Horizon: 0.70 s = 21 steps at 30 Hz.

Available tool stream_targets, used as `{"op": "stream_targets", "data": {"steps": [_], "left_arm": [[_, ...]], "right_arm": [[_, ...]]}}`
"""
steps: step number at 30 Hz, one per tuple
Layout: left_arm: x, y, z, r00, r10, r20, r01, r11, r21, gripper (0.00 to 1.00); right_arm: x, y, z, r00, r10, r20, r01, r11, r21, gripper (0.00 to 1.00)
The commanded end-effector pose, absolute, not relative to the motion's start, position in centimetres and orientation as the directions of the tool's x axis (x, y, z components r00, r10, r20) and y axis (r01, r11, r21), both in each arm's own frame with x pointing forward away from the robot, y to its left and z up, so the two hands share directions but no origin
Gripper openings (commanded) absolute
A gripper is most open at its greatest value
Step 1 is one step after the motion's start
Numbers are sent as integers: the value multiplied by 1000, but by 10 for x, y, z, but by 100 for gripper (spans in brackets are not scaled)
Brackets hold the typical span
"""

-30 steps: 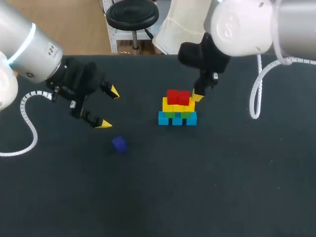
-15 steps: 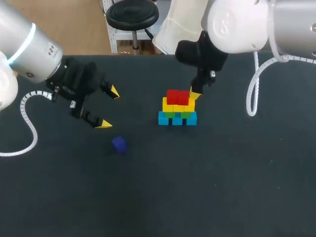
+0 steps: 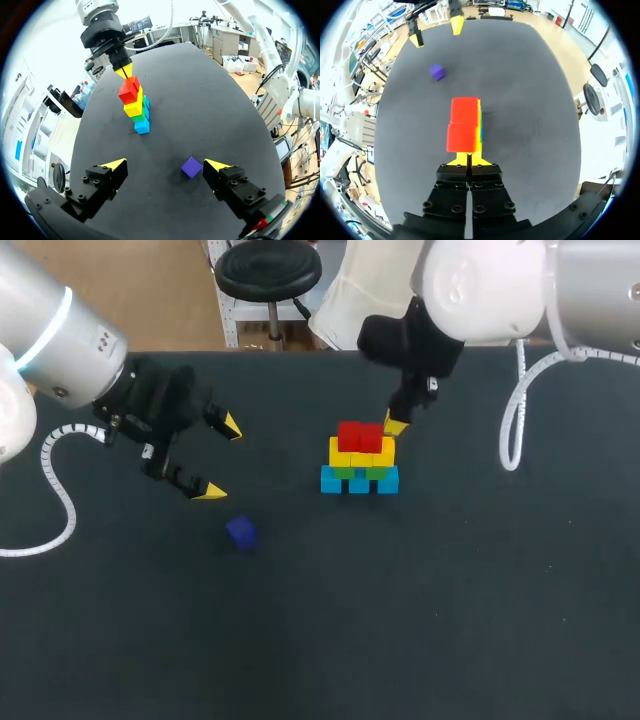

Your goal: Place the blue cubes, place green cubes on the blue cubes, place the yellow cubes on the green cubes, then place the red cubes on the yellow cubes, and place purple cube on the red cubes.

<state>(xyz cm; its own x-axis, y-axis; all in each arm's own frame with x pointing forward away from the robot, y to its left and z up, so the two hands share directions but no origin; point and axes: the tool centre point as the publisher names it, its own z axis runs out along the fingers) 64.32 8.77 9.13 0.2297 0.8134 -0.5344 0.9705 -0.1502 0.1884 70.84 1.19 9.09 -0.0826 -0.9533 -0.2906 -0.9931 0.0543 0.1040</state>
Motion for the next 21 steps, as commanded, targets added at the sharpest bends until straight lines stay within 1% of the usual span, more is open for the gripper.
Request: {"op": "stream_targets", "data": {"steps": [1, 2, 3, 11, 16, 21], "left_arm": [[644, 89, 91, 233, 811, -536, 970, -153, 190, 100], [644, 89, 91, 233, 811, -536, 970, -153, 190, 100], [644, 89, 91, 233, 811, -536, 970, -153, 190, 100], [644, 89, 91, 233, 811, -536, 970, -153, 190, 100], [644, 89, 91, 233, 811, -536, 970, -153, 190, 100], [644, 89, 91, 233, 811, -536, 970, -153, 190, 100]], "right_arm": [[703, -9, 100, -89, -933, -348, -995, 71, 64, 36], [704, -13, 103, -88, -929, -361, -996, 75, 48, 100], [705, -20, 108, -90, -916, -391, -996, 87, 25, 100], [709, -60, 128, -103, -804, -585, -993, 120, 9, 100], [716, -93, 133, -117, -692, -712, -989, 144, 23, 100], [723, -123, 133, -97, -634, -767, -991, 135, 14, 100]]}}
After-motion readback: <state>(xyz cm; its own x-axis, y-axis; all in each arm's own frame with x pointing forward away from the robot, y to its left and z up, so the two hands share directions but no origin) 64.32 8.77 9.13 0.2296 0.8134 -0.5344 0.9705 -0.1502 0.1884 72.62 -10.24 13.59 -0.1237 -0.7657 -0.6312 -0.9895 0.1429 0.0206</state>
